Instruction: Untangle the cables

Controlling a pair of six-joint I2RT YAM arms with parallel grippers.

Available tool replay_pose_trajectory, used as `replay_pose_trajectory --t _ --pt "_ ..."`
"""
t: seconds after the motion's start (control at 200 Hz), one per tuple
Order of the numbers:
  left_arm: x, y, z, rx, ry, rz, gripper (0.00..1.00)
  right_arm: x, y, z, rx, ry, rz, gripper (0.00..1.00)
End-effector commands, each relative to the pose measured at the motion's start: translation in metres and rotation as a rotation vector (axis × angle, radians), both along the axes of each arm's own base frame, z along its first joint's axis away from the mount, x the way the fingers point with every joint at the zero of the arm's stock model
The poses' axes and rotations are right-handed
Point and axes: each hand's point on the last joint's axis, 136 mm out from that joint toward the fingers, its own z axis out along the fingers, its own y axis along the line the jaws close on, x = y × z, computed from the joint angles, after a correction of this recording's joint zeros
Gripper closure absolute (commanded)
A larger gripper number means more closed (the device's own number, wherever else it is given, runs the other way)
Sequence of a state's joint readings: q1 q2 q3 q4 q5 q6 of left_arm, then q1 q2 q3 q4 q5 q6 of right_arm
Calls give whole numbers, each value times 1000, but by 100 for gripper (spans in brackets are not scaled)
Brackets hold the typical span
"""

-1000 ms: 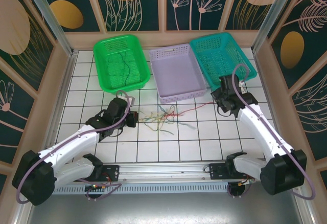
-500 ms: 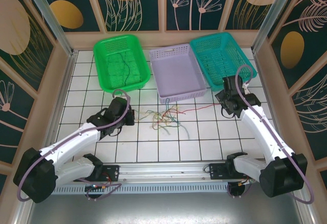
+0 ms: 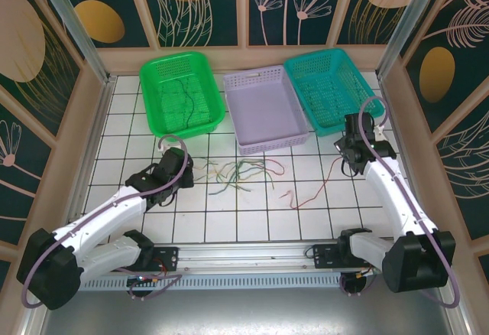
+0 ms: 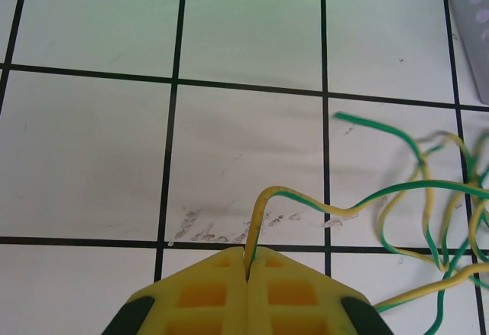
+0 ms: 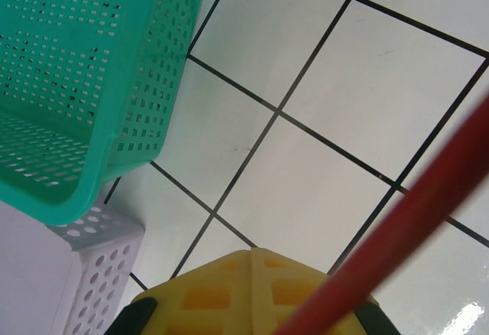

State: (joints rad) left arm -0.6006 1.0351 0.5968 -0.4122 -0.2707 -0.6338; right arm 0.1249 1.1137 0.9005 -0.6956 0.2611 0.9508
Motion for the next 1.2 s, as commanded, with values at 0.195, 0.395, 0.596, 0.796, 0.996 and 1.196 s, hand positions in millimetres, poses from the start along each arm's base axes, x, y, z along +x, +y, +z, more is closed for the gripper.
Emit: replay_pose_trajectory --t 0.195,0.395,0.596,0.796,0.996,1.196 --pt "12 -12 13 -70 -30 11 92 10 -2 34 -12 -76 5 100" --pt "23 -18 56 -186 -108 78 41 13 4 71 26 -171 19 100" --pt "51 -47 142 -411 -256 91 35 40 31 119 141 -370 120 100" --pt "73 -97 202 -591 -321 -65 36 85 63 166 56 -534 325 100" --pt "80 -107 228 -641 -353 -92 38 137 95 190 -71 -564 479 100" --pt "79 -105 238 -608 -373 -106 38 190 125 187 -189 -517 596 100"
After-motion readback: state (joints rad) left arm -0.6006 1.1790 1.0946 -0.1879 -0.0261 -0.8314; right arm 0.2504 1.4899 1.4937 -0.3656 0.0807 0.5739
